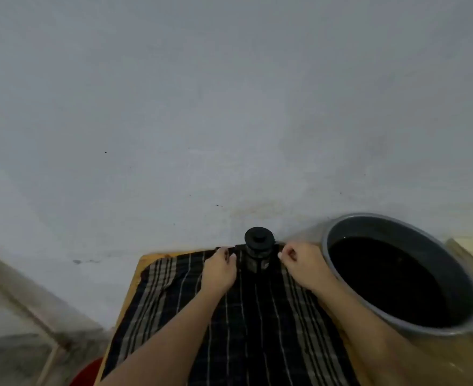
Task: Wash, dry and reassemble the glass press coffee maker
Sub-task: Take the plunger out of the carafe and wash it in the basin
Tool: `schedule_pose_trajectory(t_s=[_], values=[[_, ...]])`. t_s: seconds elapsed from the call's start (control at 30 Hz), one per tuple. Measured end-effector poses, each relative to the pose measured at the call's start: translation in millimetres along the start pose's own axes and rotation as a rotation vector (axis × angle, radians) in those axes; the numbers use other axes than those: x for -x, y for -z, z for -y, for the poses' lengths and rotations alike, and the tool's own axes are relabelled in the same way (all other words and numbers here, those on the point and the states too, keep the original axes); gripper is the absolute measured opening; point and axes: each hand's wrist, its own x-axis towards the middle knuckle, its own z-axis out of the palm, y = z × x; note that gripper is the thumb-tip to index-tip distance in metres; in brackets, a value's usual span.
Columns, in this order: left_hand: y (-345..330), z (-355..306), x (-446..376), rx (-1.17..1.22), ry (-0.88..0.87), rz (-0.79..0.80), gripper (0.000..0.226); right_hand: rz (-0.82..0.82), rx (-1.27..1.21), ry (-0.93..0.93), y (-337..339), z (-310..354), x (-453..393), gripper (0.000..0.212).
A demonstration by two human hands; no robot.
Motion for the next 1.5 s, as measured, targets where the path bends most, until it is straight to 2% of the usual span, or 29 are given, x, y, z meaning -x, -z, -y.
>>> schedule_pose_trajectory(t_s=[0.07, 0.1, 0.27, 0.47, 0.63, 0.77, 0.93, 1.07, 1.17, 1.27, 1.37, 1.5], values=[[-8, -4, -13, 0.047, 0.022, -0.035, 0.040, -0.102, -0.091, 0.017, -10, -1, -16, 0.008], [-13, -6, -21, 0.047, 0.036, -0.040, 0.042, -0.114, -0.091, 0.037, -18, 0, -27, 0.013], [-29, -7, -40, 0.035, 0.083, -0.035, 0.039, -0.002, -0.056, 0.083, -38, 3, -55, 0.040], [-43, -2, -47, 0.130, 0.114, -0.052, 0.039, 0.022, -0.089, 0.053, -43, -4, -69, 0.040], [-42, -4, -46, 0.153, 0.131, -0.049, 0.036, -0.011, -0.126, 0.109, -46, -4, -72, 0.037], [-41, -3, -47, 0.144, 0.120, -0.043, 0.036, -0.084, -0.136, 0.119, -43, 2, -73, 0.034], [-40, 0, -49, 0.155, 0.117, -0.016, 0.037, -0.273, -0.361, 0.061, -11, 26, -73, 0.027], [-37, 2, -54, 0.128, 0.113, 0.040, 0.040, -0.392, -0.498, -0.034, 19, 36, -66, 0.020], [-33, 3, -55, 0.098, 0.090, 0.083, 0.042, -0.401, -0.550, -0.171, 30, 33, -46, 0.032], [-29, 4, -59, 0.071, 0.047, 0.117, 0.042, -0.393, -0.578, -0.284, 24, 24, -20, 0.028], [-28, 5, -61, 0.072, 0.037, 0.135, 0.044, -0.314, -0.577, -0.362, 5, 12, 7, 0.021], [-29, 7, -58, 0.091, 0.032, 0.150, 0.044, -0.082, -0.525, -0.564, -41, -3, 27, 0.034]])
